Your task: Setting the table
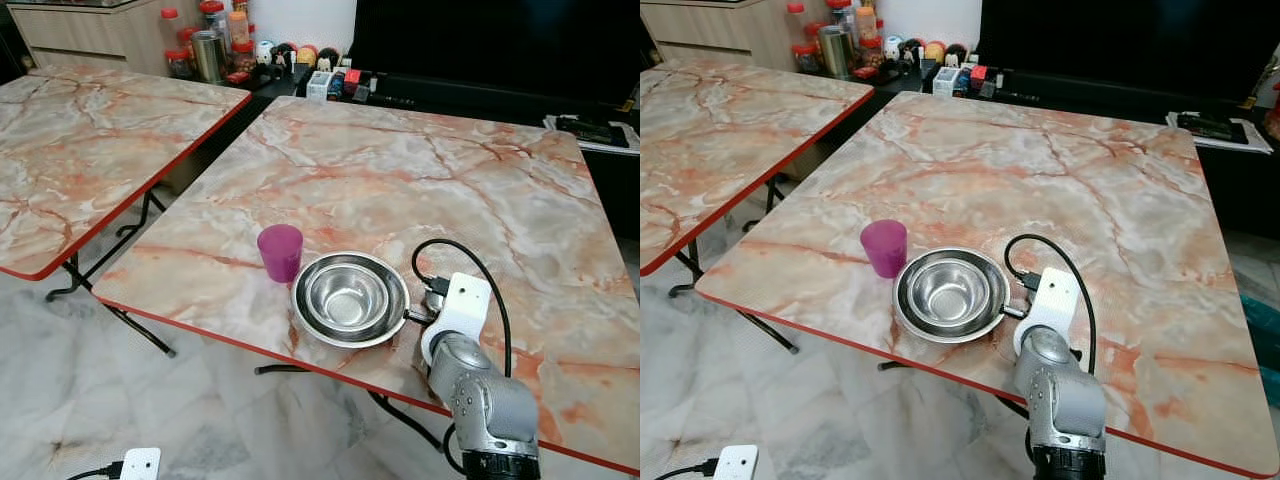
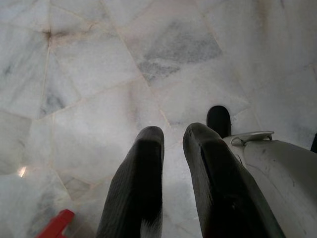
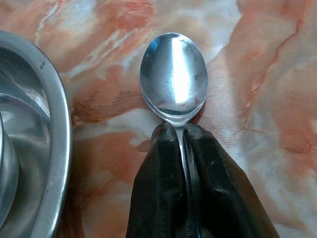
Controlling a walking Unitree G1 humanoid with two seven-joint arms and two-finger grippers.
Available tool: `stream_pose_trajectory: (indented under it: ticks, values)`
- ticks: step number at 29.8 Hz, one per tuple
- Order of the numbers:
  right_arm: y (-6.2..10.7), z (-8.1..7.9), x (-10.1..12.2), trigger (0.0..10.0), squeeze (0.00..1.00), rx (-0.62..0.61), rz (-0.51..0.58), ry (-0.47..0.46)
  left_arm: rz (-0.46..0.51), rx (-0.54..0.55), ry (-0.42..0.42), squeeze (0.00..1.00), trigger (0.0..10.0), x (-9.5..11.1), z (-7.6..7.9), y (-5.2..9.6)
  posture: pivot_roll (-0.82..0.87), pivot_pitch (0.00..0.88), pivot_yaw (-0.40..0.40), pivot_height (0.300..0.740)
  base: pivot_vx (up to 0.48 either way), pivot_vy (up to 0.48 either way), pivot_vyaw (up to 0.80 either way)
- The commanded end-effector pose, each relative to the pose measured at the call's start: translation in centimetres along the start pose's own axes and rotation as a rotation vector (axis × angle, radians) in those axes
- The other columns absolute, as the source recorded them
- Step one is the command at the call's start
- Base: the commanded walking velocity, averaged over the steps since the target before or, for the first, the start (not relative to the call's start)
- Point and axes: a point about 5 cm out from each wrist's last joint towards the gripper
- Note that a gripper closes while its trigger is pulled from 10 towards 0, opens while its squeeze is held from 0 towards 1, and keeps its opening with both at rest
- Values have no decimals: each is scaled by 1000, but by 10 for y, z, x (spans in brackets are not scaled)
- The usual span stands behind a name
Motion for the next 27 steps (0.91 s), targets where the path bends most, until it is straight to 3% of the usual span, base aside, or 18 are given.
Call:
stream_pose_trajectory:
  ticks: [1,13,14,15,16,27]
  values:
    - [0,-6,-10,10000,0,19,-25,15,-17,11,-8,0,10000,-3,-3,1,-6,106,7,740,0,0,0]
    - [1,-10,-13,10000,0,36,-30,20,-15,11,-7,0,10000,-2,-2,0,-5,106,4,740,0,0,0]
    - [1,-11,-13,10000,545,38,-29,21,-16,11,-8,0,10000,-2,-2,0,-5,106,4,740,0,0,0]
    - [1,-11,-12,10000,812,39,-28,21,-16,12,-8,0,10000,-2,-2,0,-3,107,3,740,0,0,0]
    - [1,-11,-12,10000,843,40,-28,21,-16,12,-8,0,10000,-2,-2,0,-3,107,3,740,0,0,0]
    - [1,-12,-11,10000,820,42,-26,18,-13,14,-9,0,10000,-1,-2,0,-3,102,4,740,0,0,0]
Point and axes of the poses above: a point about 5 cm out from each wrist's last joint towards the gripper, its own y axis pointing back from the gripper into the wrist, its own x axis along the axis of the wrist's last joint, z = x × y, and after that the axes turned 6 degrees about y, right-handed
